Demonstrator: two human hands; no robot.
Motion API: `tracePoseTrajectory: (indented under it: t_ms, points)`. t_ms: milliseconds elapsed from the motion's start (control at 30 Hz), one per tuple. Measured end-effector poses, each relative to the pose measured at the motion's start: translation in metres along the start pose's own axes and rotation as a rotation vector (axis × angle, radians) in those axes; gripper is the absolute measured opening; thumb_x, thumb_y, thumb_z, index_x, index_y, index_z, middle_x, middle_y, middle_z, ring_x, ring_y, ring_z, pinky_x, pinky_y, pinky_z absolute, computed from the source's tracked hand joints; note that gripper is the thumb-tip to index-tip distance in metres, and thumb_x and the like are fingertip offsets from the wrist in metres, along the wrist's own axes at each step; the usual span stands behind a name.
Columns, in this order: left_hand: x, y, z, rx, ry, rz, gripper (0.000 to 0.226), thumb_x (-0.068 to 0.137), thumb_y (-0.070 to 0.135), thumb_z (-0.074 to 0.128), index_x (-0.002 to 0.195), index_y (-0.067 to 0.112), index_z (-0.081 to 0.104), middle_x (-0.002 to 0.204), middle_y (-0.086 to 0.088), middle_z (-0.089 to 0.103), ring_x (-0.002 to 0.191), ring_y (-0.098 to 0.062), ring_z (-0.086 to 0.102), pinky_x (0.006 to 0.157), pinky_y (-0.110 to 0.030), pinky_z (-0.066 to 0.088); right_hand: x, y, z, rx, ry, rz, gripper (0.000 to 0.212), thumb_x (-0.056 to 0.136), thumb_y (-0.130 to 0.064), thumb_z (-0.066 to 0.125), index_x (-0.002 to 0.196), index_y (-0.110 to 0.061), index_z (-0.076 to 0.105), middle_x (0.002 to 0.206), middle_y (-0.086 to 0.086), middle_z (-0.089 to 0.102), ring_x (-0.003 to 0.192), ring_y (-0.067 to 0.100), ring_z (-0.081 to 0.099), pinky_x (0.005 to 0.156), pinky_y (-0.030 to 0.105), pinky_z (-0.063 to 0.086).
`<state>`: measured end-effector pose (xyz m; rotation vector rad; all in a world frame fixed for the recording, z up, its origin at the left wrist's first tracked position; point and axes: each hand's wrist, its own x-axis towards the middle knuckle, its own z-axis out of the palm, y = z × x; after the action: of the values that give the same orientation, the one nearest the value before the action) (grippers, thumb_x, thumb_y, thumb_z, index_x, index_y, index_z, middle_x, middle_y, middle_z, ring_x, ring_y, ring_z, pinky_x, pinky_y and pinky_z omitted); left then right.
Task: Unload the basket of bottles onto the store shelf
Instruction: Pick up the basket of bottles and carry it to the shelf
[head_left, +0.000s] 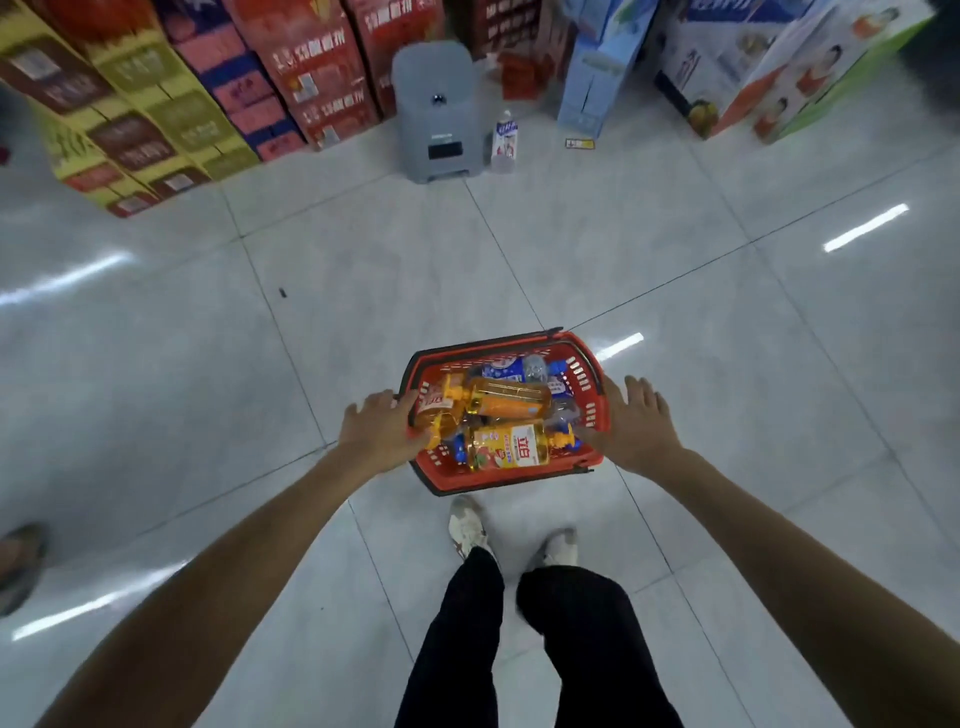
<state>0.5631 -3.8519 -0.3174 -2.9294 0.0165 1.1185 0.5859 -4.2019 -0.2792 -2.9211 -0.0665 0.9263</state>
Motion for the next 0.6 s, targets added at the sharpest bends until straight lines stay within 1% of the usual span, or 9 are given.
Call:
tracePoseTrajectory:
  t_ms: [100,200,267,333,400,467,533,600]
  points:
    - [0.026,0.010,0.026,-0.048,-0.023,-0.042,0.083,0.093,0.075,0.043,0.160,0.029,0.025,0.159,-0.011,0.042,0.144,-0.033,0.043,0.113,-0.052,0.041,0.031,0.011,0.017,-0.029,-0.032,-0.044,0.096,0.088,-0.075,0.053,0.157,-0.013,0.025,0.155,0.021,0.036,0.144,0.039,0.035,0.118,0.051,0.029]
    - [0.052,0.017,0.054,-0.105,-0.075,-0.097,0.083,0.094,0.074,0.044,0.160,0.028,0.025,0.158,-0.012,0.043,0.141,-0.035,0.047,0.108,-0.050,0.045,0.068,0.027,0.040,-0.005,-0.065,-0.051,0.095,0.089,-0.072,0.057,0.157,-0.013,0.025,0.153,0.022,0.038,0.143,0.040,0.037,0.117,0.053,0.031]
    - [0.070,0.021,0.074,-0.199,-0.103,-0.176,0.079,0.096,0.071,0.044,0.159,0.027,0.026,0.155,-0.012,0.046,0.138,-0.035,0.051,0.105,-0.050,0.048,0.096,0.039,0.059,0.028,-0.100,-0.039,0.095,0.088,-0.071,0.059,0.157,-0.015,0.023,0.153,0.023,0.038,0.143,0.040,0.038,0.116,0.054,0.034]
    - [0.089,0.025,0.095,-0.293,-0.111,-0.279,0.074,0.098,0.067,0.044,0.158,0.026,0.029,0.149,-0.012,0.050,0.133,-0.034,0.055,0.100,-0.050,0.051,0.125,0.053,0.081,0.054,-0.141,-0.017,0.099,0.086,-0.075,0.057,0.158,-0.017,0.021,0.154,0.024,0.037,0.144,0.043,0.037,0.116,0.057,0.034]
    - [0.109,0.028,0.116,-0.376,-0.087,-0.375,0.067,0.100,0.063,0.045,0.152,0.022,0.035,0.138,-0.012,0.057,0.124,-0.034,0.060,0.093,-0.049,0.054,0.151,0.065,0.102,0.069,-0.182,0.011,0.106,0.082,-0.083,0.049,0.159,-0.019,0.017,0.158,0.028,0.031,0.147,0.047,0.032,0.116,0.061,0.031]
    - [0.126,0.031,0.140,-0.442,-0.065,-0.463,0.062,0.101,0.059,0.044,0.149,0.019,0.036,0.131,-0.012,0.059,0.117,-0.035,0.063,0.088,-0.050,0.054,0.173,0.078,0.123,0.100,-0.229,0.050,0.110,0.077,-0.089,0.043,0.160,-0.022,0.015,0.161,0.028,0.026,0.149,0.048,0.027,0.116,0.063,0.029]
    - [0.140,0.033,0.161,-0.503,-0.053,-0.538,0.062,0.102,0.056,0.042,0.151,0.019,0.031,0.131,-0.014,0.058,0.114,-0.036,0.064,0.084,-0.049,0.054,0.194,0.090,0.145,0.129,-0.235,0.077,0.108,0.075,-0.091,0.046,0.158,-0.028,0.017,0.158,0.025,0.032,0.146,0.049,0.032,0.113,0.065,0.033]
    - [0.153,0.034,0.178,-0.568,-0.010,-0.605,0.064,0.102,0.054,0.041,0.153,0.018,0.028,0.131,-0.014,0.057,0.110,-0.036,0.065,0.077,-0.046,0.051,0.215,0.100,0.168,0.201,-0.224,0.103,0.107,0.071,-0.096,0.045,0.153,-0.032,0.021,0.149,0.022,0.044,0.136,0.049,0.045,0.105,0.068,0.043]
